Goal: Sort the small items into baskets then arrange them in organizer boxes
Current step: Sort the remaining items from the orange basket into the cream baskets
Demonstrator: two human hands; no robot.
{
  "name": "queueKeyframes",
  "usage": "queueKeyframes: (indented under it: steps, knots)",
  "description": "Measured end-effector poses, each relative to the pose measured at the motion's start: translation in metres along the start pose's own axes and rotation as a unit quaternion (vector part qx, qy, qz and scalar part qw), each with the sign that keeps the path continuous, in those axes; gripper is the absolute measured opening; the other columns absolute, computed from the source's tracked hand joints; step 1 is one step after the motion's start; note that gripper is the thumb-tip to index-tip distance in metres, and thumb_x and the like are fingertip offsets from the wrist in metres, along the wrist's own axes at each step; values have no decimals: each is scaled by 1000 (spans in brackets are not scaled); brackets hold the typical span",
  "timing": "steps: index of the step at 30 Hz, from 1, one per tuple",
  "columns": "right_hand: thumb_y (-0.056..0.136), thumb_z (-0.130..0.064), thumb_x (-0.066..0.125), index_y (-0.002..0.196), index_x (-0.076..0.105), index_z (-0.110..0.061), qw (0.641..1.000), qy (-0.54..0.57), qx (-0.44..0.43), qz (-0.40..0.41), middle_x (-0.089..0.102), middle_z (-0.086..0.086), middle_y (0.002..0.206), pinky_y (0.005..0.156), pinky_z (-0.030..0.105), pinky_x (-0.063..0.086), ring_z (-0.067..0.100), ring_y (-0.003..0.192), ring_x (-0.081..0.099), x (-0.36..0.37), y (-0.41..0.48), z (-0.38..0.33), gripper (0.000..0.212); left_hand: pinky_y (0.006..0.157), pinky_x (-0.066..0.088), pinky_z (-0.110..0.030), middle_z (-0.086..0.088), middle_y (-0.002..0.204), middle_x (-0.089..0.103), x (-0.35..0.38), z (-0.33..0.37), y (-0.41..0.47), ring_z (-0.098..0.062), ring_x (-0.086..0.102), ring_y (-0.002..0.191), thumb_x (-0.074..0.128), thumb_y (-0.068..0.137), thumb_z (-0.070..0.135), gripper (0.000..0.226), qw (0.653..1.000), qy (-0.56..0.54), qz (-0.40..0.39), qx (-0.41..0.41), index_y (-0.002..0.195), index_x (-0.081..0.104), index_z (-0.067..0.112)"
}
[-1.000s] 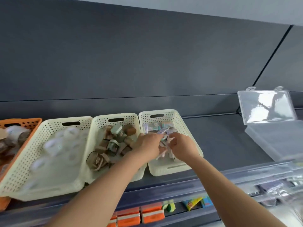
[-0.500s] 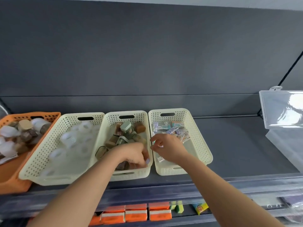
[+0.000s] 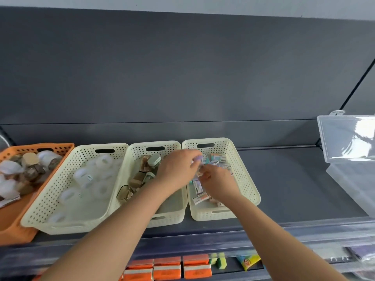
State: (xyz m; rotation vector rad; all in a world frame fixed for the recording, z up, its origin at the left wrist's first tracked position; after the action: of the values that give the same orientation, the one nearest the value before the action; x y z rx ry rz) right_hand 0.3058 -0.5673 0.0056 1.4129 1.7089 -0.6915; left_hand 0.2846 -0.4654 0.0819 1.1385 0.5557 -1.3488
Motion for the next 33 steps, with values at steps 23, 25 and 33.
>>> queueKeyframes:
  steps: [23,25,33]
  knots:
    - [89,-25,56,121,61,-21,986,-49,-157,-7,61,2,116,84,33,50,24,108,56,41,8,-129,32,68,48,-31,5,98,61,-55,-122,-63,-16,54,94,51,89,12,25,977,188,-25,-99,105,68,21]
    - [89,-25,55,122,61,-20,981,-41,-191,-21,61,3,118,87,35,50,24,110,56,58,8,-164,34,65,44,-30,4,101,62,-79,-150,-82,-17,55,96,51,89,13,27,969,208,-8,-130,108,67,24]
    - [92,-31,55,124,59,-25,953,-29,-290,-81,57,0,125,93,34,47,19,117,52,138,1,-297,33,63,52,-34,2,101,63,-157,-260,-149,-20,59,92,53,88,16,21,941,254,4,-221,102,68,23]
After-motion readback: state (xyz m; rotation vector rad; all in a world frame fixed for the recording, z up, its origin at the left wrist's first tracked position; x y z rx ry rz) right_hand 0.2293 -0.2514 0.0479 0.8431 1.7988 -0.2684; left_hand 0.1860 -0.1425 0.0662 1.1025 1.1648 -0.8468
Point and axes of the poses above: each hand's wrist, its own y-axis towards the middle knuckle, its own x-axis out of the palm, z = x × y, the point moved 10 cm from there along y, towards the middle knuckle
